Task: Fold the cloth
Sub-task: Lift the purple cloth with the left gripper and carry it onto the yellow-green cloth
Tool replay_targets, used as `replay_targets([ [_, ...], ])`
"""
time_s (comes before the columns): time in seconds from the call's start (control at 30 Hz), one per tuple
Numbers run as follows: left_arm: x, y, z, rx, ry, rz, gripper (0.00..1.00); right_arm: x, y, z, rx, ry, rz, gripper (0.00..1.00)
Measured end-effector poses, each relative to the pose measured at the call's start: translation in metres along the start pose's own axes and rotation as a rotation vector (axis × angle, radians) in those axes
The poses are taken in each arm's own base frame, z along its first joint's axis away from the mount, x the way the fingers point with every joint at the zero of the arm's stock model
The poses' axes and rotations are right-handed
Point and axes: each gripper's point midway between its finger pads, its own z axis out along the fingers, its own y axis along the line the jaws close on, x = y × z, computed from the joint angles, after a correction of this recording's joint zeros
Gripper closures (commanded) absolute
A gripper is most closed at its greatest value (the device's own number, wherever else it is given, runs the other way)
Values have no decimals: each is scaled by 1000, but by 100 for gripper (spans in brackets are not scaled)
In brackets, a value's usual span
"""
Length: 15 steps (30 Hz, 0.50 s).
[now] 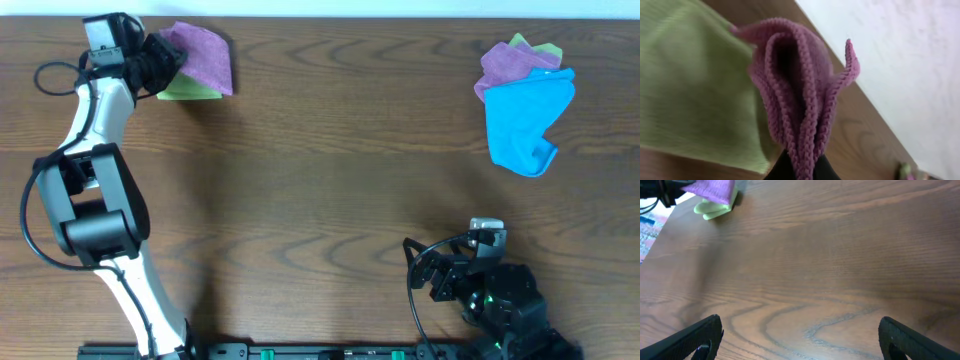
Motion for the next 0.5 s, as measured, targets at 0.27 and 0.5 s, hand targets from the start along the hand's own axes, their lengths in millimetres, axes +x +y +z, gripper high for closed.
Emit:
replay_targets([
  [0.27, -20, 26, -10, -78, -66, 3, 90, 0, 0, 0, 0, 0, 0, 1],
  [0.5, -33, 40, -17, -116, -103, -1, 79, 0, 0, 0, 0, 0, 0, 1],
])
